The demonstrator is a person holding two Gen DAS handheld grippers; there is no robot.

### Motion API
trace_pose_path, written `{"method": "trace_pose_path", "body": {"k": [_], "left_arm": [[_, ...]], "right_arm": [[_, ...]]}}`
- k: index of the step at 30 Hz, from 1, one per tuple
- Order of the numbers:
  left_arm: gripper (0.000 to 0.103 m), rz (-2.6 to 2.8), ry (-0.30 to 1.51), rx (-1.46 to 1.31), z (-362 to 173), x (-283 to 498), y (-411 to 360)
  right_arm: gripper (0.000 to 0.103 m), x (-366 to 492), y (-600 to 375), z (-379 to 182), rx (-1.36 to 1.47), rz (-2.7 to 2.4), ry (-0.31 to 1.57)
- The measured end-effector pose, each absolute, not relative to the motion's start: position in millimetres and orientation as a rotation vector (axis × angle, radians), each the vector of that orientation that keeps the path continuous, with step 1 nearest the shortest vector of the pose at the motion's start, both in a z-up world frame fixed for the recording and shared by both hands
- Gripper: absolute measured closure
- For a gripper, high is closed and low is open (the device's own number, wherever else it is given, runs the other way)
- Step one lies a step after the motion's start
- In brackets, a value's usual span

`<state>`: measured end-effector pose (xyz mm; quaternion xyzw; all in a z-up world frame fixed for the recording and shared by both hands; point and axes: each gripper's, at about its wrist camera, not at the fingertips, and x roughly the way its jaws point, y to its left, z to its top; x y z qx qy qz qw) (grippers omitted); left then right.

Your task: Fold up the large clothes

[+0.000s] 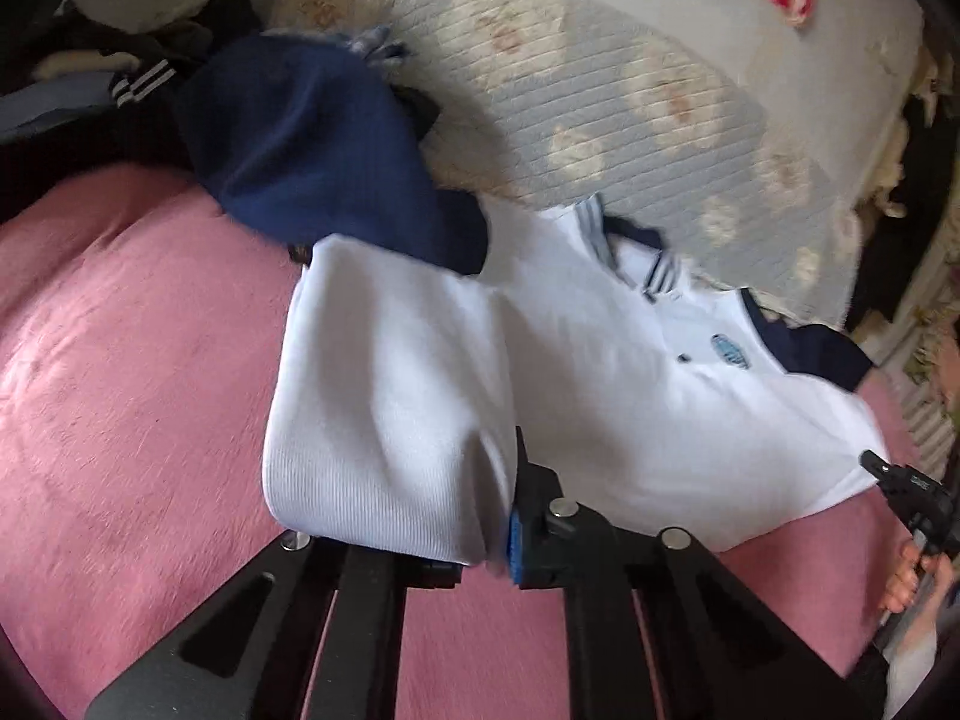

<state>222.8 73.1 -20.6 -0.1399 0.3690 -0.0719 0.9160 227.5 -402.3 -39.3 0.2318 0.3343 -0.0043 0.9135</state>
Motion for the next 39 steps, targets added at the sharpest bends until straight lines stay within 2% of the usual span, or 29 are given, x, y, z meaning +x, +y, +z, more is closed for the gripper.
{"method": "trace_pose_path", "body": {"k": [4,8,10,11,12,14,16,19,20,22,24,27,32,35,38,39], "left_arm": [[0.093,-0.175,0.734,-0.171,-9.1,188.9,63.9],[0.091,-0.157,0.791,-0.125,-26.8,178.8,62.6],[0.082,-0.131,0.811,-0.122,-37.5,178.7,65.4],[0.073,-0.100,0.805,-0.115,-38.5,178.9,65.3],[0.068,-0.066,0.782,-0.111,-36.9,176.5,66.3],[0.067,-0.067,0.738,-0.105,-31.6,169.1,68.0],[0.058,-0.051,0.697,-0.087,-26.6,163.3,71.4],[0.053,-0.033,0.657,-0.074,-23.1,160.3,72.9],[0.049,-0.033,0.653,-0.074,-21.9,160.8,72.6],[0.041,-0.006,0.638,-0.041,-17.5,162.6,68.9],[0.030,0.001,0.593,0.004,-5.4,164.5,63.2],[0.029,-0.046,0.615,-0.014,12.5,179.6,63.9],[0.028,-0.096,0.624,0.006,29.9,205.9,52.1],[0.026,-0.249,0.850,-0.043,6.7,239.1,37.4],[0.037,-0.247,0.994,-0.036,-28.2,259.0,25.7],[0.037,-0.237,1.012,-0.008,-36.8,261.9,21.7]], "right_arm": [[0.093,188.5,-407.5,-32.4,0.475,-0.034,0.688],[0.093,154.7,-400.0,-41.3,0.453,-0.024,0.738],[0.090,147.5,-398.2,-50.3,0.442,-0.041,0.771],[0.089,147.6,-398.8,-53.2,0.440,-0.061,0.786],[0.086,148.5,-400.6,-54.5,0.448,-0.072,0.794],[0.074,149.4,-403.1,-54.8,0.445,-0.085,0.803],[0.047,146.1,-404.3,-50.1,0.397,-0.153,0.773],[0.044,135.7,-411.1,-35.2,0.369,-0.210,0.694],[0.043,132.7,-413.2,-29.3,0.359,-0.220,0.670],[0.033,130.5,-416.9,-15.0,0.333,-0.232,0.622],[0.032,138.9,-417.2,-3.9,0.287,-0.207,0.626],[0.032,164.5,-410.9,8.7,0.184,-0.159,0.693],[0.032,194.4,-401.6,15.1,0.204,-0.032,0.767],[0.032,215.6,-392.4,1.9,0.275,0.115,0.852],[0.032,230.5,-383.1,-17.4,0.268,0.099,0.915],[0.032,236.2,-379.2,-24.8,0.237,0.091,0.940]]}}
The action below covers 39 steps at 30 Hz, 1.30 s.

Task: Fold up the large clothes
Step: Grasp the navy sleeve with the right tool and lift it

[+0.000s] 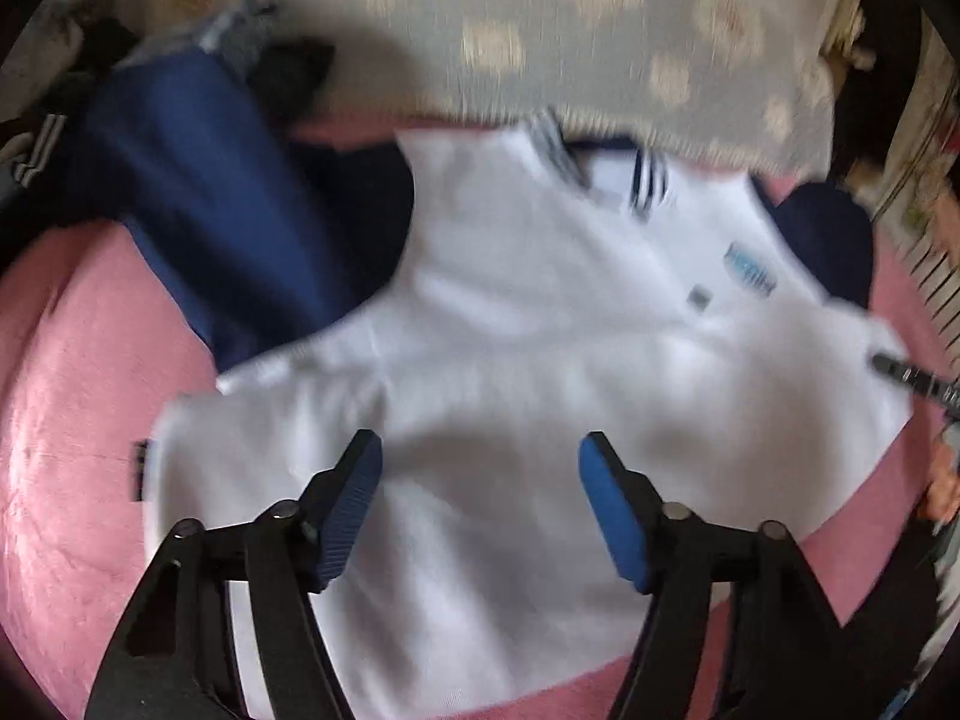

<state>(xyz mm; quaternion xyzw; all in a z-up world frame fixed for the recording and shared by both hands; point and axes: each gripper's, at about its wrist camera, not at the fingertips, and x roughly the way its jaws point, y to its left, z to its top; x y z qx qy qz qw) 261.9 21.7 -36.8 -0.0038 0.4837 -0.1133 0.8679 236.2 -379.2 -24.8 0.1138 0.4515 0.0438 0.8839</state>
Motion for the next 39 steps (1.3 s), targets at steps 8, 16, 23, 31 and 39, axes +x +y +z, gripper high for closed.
{"method": "trace_pose_path", "body": {"k": [8,16,23,31,39], "left_arm": [[0.030,-0.215,0.994,0.117,-60.8,282.5,7.2],[0.028,-0.227,0.909,0.110,-69.0,324.3,12.2],[0.030,-0.229,0.840,0.099,-50.3,298.3,9.6],[0.000,-0.123,0.530,0.049,2.9,286.9,21.0],[0.000,-0.058,0.523,-0.006,-26.9,304.6,37.7]], "right_arm": [[0.022,282.3,-377.6,-56.4,0.140,-0.003,1.057],[0.017,308.3,-372.3,-54.7,0.052,-0.038,0.970],[0.022,284.0,-395.4,-13.2,0.106,-0.067,0.834],[0.027,255.8,-481.3,57.8,0.297,-0.131,0.572],[0.034,279.6,-558.5,37.8,0.433,-0.247,0.635]]}}
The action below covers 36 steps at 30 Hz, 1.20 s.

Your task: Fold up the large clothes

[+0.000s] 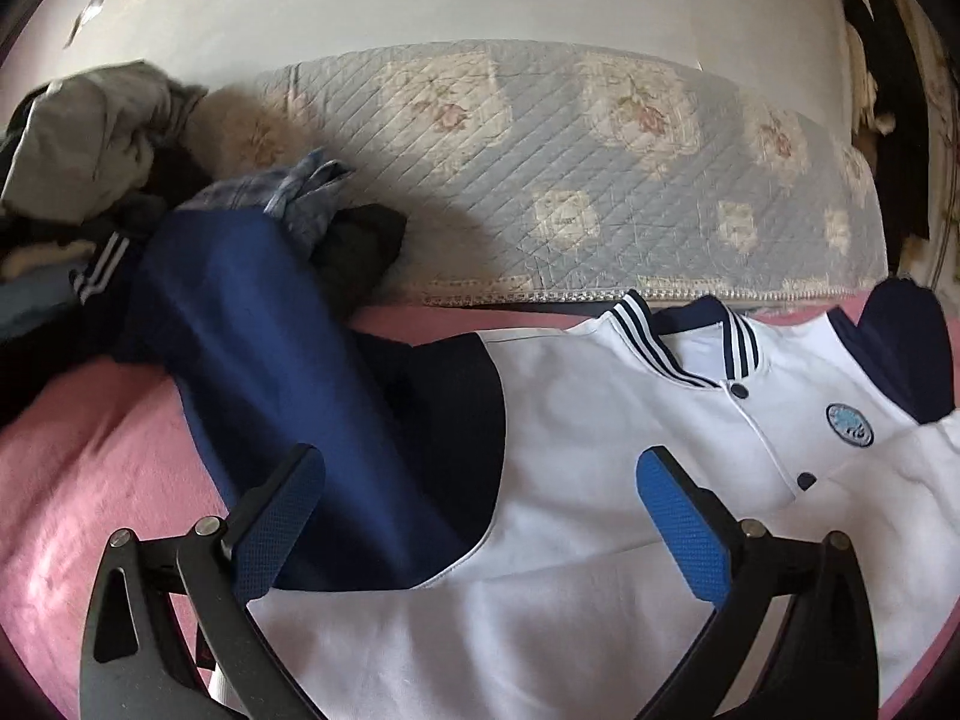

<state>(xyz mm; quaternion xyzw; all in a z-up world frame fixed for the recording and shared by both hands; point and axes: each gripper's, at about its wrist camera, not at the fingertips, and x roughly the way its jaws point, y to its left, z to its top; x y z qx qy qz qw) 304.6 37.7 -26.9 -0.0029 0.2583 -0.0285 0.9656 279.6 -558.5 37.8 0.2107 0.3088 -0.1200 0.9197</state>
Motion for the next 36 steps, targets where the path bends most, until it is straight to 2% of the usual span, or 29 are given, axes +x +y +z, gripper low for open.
{"method": "trace_pose_path", "body": {"k": [3,5,9,14,16,17,22,25,29,36], "left_arm": [[0.000,-0.050,0.496,-0.014,-29.0,298.9,38.7],[0.000,-0.036,0.511,0.011,-30.8,301.1,35.2],[0.000,-0.032,0.545,0.039,-35.2,305.6,28.4],[0.000,-0.048,0.681,0.050,-49.5,329.1,25.1],[0.000,-0.056,0.707,0.052,-53.0,333.5,24.1],[0.000,-0.055,0.707,0.055,-53.8,333.0,23.3],[0.000,-0.054,0.686,0.081,-51.8,328.3,20.0],[0.000,-0.044,0.679,0.075,-51.4,326.6,21.3],[0.000,-0.043,0.667,0.060,-50.0,324.6,24.2],[0.000,0.036,0.608,0.093,-44.9,312.8,23.4]], "right_arm": [[0.034,304.1,-593.3,25.1,0.458,-0.335,0.668],[0.034,315.6,-628.6,13.5,0.583,-0.351,0.653],[0.040,338.2,-670.0,-12.8,0.717,-0.312,0.664],[0.064,357.1,-694.2,-30.2,0.773,-0.280,0.577],[0.093,361.6,-698.3,-36.5,0.776,-0.293,0.561],[0.098,360.6,-698.7,-38.7,0.764,-0.306,0.554],[0.099,353.4,-671.0,-0.6,0.656,-0.221,0.505],[0.099,349.3,-648.9,31.1,0.747,-0.082,0.487],[0.099,345.5,-566.3,60.6,0.581,0.046,0.530],[0.098,364.5,-410.3,2.4,0.521,0.331,0.866]]}}
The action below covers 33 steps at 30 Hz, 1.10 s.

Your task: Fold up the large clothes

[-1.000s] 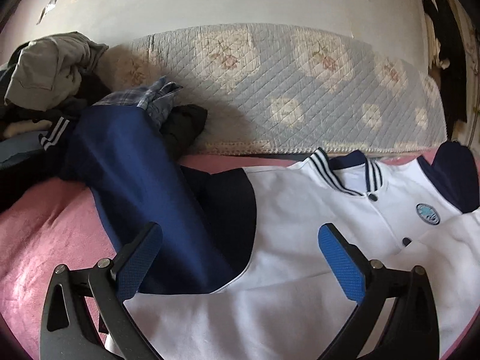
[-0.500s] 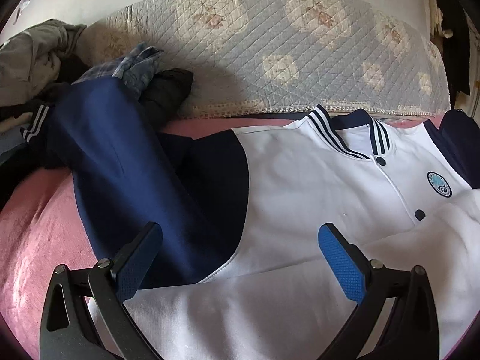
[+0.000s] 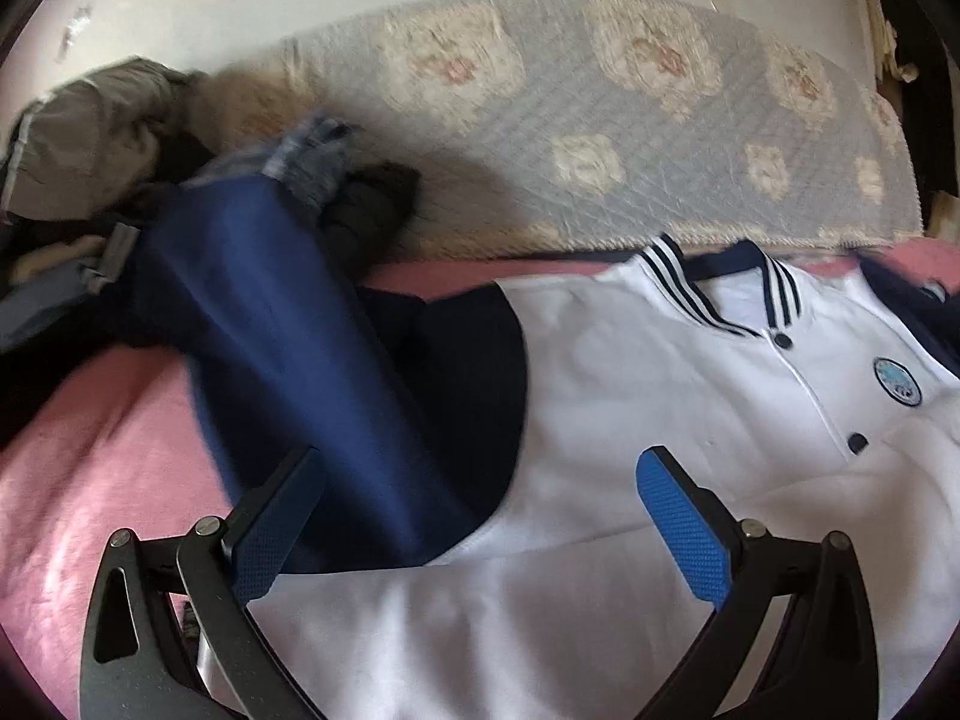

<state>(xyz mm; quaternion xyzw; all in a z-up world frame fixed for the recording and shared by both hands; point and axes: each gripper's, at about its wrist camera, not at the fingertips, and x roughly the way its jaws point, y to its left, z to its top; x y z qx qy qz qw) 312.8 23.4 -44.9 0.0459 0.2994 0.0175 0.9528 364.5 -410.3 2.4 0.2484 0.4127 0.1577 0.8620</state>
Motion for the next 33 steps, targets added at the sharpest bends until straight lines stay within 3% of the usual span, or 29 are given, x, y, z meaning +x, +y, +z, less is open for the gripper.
{"method": "trace_pose_path", "body": {"k": [6,8,10,12,17,27,29,30,31,33], "left_arm": [[0.000,0.004,0.597,0.121,-44.6,311.3,18.3],[0.000,-0.001,0.607,0.121,-45.3,313.0,18.3],[0.000,-0.006,0.613,0.116,-45.6,314.5,18.3],[0.000,-0.009,0.605,0.111,-44.7,313.2,18.9],[0.000,-0.009,0.609,0.123,-46.3,313.6,15.4],[0.000,-0.013,0.590,0.148,-46.6,311.1,11.2],[0.000,-0.040,0.599,0.156,-48.0,312.9,8.7],[0.000,-0.046,0.604,0.159,-48.7,313.9,7.8],[0.000,-0.047,0.602,0.160,-48.6,313.8,7.7],[0.000,-0.048,0.587,0.159,-47.2,311.1,7.6]], "right_arm": [[0.093,364.6,-403.4,-23.8,0.572,0.255,0.901],[0.083,358.3,-417.7,-20.3,0.616,0.251,0.879],[0.055,352.7,-432.7,-11.2,0.626,0.192,0.825],[0.040,344.7,-453.9,0.0,0.616,0.080,0.743],[0.040,341.7,-501.5,2.0,0.526,-0.223,0.662],[0.040,389.1,-565.0,-58.4,0.590,-0.359,0.782],[0.053,393.9,-566.8,-65.2,0.621,-0.303,0.795],[0.080,393.8,-565.0,-67.2,0.626,-0.296,0.794],[0.090,393.2,-562.3,-65.5,0.623,-0.297,0.775],[0.094,384.5,-548.9,-46.3,0.569,-0.268,0.677]]}}
